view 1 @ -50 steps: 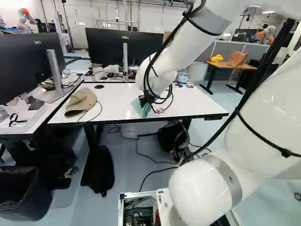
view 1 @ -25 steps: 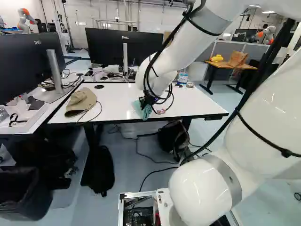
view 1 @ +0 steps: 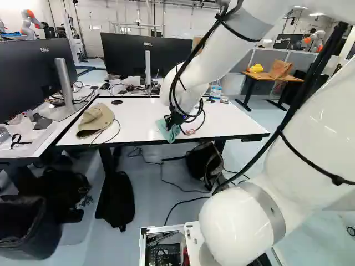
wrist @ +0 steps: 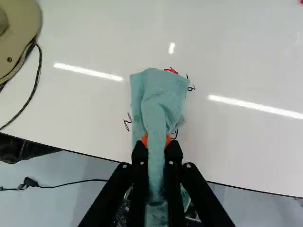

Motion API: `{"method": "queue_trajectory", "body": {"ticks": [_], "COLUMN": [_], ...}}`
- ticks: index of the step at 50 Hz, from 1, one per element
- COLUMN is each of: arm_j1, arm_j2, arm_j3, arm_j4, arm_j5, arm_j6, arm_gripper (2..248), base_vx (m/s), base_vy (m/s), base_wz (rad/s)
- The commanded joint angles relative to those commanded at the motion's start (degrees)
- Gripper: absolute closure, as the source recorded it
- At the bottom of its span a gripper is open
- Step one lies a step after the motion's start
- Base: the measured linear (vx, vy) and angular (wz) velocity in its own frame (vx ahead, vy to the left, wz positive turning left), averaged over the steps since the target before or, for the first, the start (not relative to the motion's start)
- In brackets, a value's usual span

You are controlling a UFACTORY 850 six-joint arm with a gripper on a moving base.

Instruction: Clean the table with the green towel

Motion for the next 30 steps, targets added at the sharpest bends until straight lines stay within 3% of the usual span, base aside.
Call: {"method": "queue_trajectory", "body": {"ticks": [30], "arm_j1": [0.00], "arm_j2": [-2.61], "arm_j3": [-0.64], "arm_j4": [0.00], "arm_j5": [0.00], "arm_j6": [0.00], "arm_gripper": [208], "base_vx": [0.000], "base_vy": [0.000], "base_wz": [0.000]}}
